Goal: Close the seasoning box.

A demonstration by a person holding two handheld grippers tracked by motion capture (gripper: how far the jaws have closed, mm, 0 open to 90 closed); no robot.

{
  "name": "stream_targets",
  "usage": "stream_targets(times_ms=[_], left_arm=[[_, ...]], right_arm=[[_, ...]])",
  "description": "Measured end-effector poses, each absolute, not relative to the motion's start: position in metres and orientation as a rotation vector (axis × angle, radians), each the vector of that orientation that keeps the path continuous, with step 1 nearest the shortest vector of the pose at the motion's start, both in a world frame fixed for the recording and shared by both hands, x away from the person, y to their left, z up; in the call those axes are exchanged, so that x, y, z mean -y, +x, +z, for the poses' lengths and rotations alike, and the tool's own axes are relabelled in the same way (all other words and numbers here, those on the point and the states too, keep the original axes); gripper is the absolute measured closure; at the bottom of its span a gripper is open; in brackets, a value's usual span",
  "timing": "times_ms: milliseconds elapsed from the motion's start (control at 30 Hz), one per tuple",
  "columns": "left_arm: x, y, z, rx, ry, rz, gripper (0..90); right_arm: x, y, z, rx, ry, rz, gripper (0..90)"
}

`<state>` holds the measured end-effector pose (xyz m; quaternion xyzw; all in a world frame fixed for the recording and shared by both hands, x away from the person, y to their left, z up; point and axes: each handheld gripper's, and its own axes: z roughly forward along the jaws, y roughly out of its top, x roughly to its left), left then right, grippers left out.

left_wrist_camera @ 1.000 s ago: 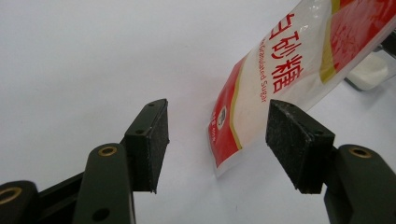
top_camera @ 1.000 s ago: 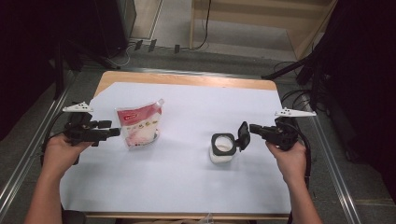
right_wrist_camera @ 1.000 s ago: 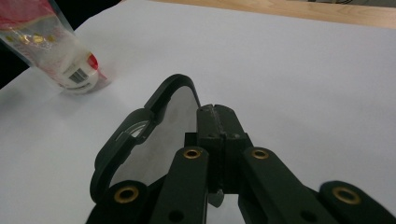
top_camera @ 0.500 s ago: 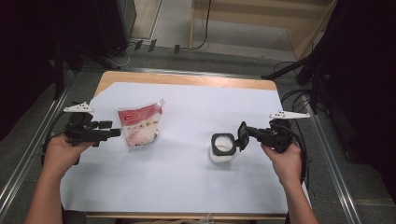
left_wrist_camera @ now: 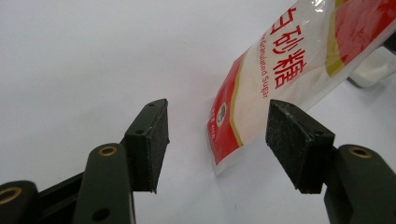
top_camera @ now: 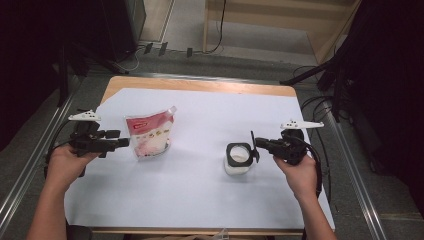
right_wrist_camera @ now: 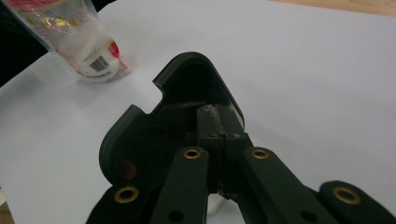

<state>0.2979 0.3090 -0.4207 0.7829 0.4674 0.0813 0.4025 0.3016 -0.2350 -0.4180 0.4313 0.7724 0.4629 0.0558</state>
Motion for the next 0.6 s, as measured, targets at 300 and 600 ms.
stream_targets(times_ms=[300,600], left_arm=[[-0.309,0.298,-0.421,-1.179,1.986,0.202,40.2],[-0.309,0.298,-0.421,-1.177,1.985,0.195,40.2]], right_arm=[[0.224,0.300,-0.420,-2.372,1.273,1.418,90.0],[0.211,0.299,-0.424,-2.418,1.219,1.395,90.0]])
